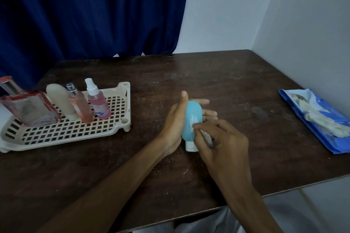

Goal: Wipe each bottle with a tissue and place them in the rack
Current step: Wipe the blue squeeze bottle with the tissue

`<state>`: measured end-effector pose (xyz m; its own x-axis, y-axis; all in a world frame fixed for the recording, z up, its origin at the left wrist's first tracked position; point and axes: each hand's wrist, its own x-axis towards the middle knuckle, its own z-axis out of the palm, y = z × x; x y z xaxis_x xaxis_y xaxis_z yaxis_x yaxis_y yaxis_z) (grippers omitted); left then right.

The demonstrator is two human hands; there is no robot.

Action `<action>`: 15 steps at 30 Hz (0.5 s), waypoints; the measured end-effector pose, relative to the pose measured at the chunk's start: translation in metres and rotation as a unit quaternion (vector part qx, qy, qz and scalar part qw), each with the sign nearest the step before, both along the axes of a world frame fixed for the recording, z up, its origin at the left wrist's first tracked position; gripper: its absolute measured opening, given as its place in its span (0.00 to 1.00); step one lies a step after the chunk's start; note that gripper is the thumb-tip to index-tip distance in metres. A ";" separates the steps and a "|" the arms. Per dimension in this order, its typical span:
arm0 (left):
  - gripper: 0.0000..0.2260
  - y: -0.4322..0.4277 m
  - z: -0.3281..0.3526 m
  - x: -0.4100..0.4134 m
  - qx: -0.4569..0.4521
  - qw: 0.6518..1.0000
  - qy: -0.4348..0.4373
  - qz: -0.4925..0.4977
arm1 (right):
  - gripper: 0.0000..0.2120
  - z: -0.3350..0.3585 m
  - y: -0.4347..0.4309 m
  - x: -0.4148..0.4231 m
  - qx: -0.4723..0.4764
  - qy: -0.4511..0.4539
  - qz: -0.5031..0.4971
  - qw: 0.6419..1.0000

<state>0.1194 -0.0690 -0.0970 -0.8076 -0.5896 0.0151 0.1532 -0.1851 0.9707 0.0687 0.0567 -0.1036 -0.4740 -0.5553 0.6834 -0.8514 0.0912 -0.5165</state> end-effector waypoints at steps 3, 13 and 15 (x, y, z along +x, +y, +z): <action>0.30 0.001 0.001 -0.001 0.050 0.998 0.030 -0.005 | 0.06 -0.004 0.003 0.005 0.006 0.009 -0.002 1.000; 0.25 0.003 -0.002 -0.002 0.094 0.991 0.069 0.062 | 0.03 -0.004 -0.005 0.012 0.027 0.016 -0.025 0.999; 0.25 0.002 0.000 -0.003 0.108 0.989 0.080 0.057 | 0.03 -0.005 -0.004 0.013 0.025 0.017 -0.018 0.999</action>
